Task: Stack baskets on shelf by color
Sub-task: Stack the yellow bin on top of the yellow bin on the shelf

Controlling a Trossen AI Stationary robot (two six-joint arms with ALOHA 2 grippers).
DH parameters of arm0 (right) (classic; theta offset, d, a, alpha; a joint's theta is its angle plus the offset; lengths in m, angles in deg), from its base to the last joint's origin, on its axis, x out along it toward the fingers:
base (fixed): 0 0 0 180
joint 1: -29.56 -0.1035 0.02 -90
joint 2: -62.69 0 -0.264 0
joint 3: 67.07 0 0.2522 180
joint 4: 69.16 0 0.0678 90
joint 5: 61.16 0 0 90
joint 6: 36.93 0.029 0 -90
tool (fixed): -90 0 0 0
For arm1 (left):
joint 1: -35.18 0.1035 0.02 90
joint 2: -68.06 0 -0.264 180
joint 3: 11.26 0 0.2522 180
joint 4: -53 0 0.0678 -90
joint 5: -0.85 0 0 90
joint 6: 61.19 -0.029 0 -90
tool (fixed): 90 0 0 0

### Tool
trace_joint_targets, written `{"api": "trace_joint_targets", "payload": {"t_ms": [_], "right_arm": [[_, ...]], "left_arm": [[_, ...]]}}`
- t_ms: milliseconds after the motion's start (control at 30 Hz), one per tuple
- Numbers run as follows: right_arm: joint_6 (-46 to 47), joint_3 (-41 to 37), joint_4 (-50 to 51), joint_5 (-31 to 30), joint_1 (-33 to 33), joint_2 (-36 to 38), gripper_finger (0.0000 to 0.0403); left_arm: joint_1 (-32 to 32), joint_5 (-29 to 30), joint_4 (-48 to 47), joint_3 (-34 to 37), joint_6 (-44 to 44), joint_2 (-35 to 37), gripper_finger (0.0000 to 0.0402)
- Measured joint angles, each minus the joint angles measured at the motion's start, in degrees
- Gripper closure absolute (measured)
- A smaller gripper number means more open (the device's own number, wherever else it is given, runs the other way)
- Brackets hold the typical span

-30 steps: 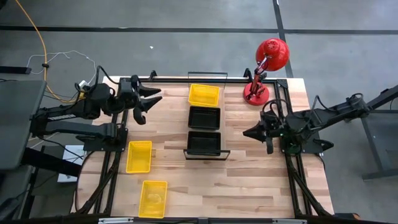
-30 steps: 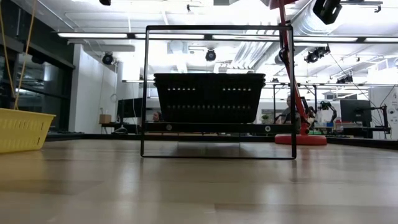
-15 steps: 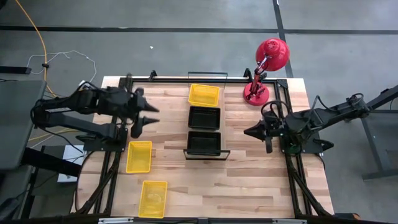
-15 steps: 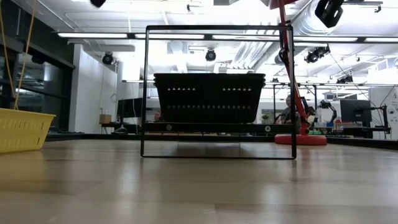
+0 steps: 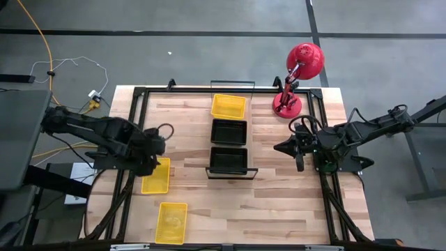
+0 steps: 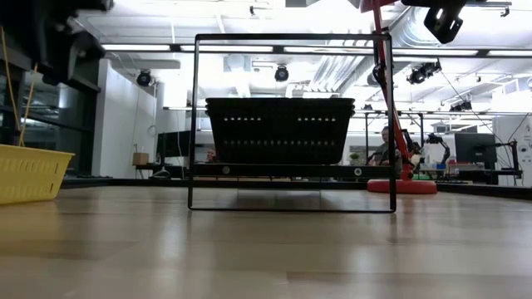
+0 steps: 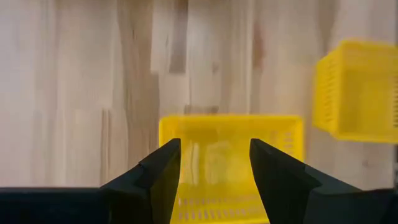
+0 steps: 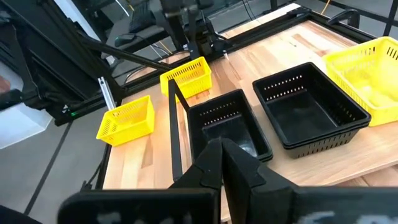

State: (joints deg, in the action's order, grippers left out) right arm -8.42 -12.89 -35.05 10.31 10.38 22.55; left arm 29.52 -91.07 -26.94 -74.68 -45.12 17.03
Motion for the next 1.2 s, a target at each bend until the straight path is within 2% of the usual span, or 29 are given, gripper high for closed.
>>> {"api": "trace_joint_targets", "payload": {"t_ms": [167, 367, 567, 833, 1000, 1200], "right_arm": [[1.2, 0.0, 0.0, 0.0, 0.0, 0.0, 0.0403], [1.2, 0.0, 0.1, 0.0, 0.0, 0.0, 0.0403], [1.1, 0.0, 0.4, -0.2, 0.0, 0.0, 0.0403], [1.1, 0.0, 0.4, -0.2, 0.0, 0.0, 0.0403], [1.1, 0.0, 0.4, -0.2, 0.0, 0.0, 0.0403], [1.0, 0.0, 0.5, -0.2, 0.0, 0.0, 0.0403]], "left_arm": [[-1.5, 0.6, 1.9, 7.2, 3.1, 0.0, 0.0222], [-1.6, 2.8, 3.0, 12.5, 7.2, -1.2, 0.0222], [-1.6, 7.5, 3.2, 12.6, 10.8, -4.8, 0.0222], [-1.5, 6.0, 4.4, 12.6, 8.1, -11.4, 0.0222], [-0.2, 7.7, 6.3, 12.6, 9.2, -17.3, 0.0222], [1.2, 6.3, 6.5, 12.6, 8.8, -23.5, 0.0225]]}}
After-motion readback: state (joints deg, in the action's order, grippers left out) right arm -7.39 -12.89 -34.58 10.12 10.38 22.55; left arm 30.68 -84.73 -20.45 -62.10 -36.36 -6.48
